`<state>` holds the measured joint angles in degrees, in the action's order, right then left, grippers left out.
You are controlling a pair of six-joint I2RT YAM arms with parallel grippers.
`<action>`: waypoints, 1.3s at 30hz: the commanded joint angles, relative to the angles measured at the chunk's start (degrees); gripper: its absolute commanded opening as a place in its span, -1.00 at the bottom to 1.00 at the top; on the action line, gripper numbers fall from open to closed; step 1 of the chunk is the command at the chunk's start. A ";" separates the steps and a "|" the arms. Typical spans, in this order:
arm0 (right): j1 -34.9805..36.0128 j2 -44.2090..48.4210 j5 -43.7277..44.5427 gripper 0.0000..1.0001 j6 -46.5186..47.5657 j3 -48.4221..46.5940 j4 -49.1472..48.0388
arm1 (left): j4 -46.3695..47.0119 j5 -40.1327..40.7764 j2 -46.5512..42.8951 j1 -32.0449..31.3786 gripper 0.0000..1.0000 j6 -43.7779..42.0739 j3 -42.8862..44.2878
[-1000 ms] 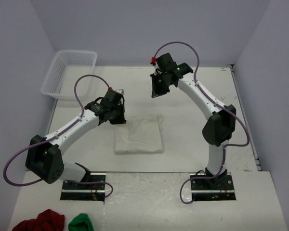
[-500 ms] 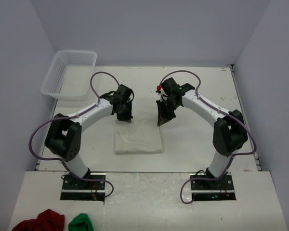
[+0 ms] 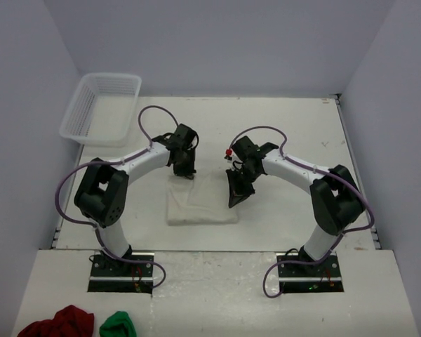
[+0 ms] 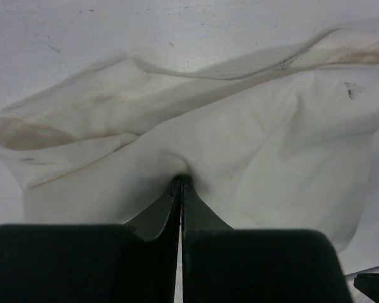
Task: Fold and stack the t-shirts
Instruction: Smooth out wrinkles on the folded tshirt
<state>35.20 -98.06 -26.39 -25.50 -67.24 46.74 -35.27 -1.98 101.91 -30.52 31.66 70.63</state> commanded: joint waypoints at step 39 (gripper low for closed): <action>1.27 -3.45 0.20 -1.00 -1.05 -2.88 -1.48 | -3.22 1.71 -4.96 5.03 -1.00 -5.12 5.30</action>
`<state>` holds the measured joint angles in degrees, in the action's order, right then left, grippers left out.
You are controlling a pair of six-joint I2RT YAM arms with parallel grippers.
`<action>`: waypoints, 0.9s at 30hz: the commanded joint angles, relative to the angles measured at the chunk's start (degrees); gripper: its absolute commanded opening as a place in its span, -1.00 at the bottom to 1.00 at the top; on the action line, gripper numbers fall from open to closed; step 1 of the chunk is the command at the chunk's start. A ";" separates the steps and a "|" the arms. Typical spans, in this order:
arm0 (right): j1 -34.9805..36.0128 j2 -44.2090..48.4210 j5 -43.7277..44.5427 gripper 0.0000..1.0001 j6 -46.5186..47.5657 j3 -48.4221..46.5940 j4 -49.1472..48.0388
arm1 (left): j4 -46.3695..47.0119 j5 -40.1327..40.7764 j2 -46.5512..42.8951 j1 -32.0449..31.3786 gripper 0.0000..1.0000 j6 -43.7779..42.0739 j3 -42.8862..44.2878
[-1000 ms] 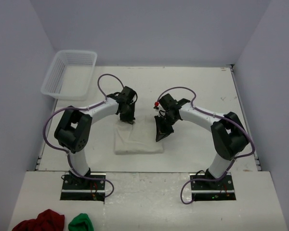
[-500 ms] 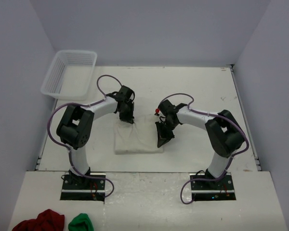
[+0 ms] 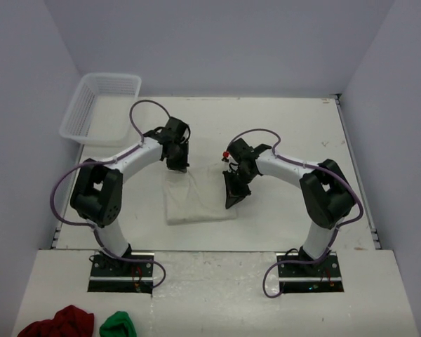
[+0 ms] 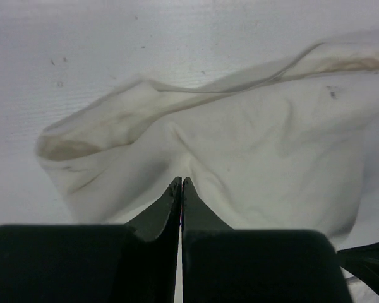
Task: Fold and stack the t-shirts
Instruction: Smooth out wrinkles on the folded tshirt
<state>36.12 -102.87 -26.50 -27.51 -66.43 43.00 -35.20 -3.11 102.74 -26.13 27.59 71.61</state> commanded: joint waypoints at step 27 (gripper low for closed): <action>1.32 -1.19 -0.04 -1.00 0.96 -1.95 0.85 | -11.12 6.89 -3.25 0.64 -1.00 1.06 3.89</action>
<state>36.97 -103.57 -26.52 -27.14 -68.99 44.01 -44.88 2.50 98.37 -25.87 27.90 76.14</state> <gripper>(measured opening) 0.003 0.002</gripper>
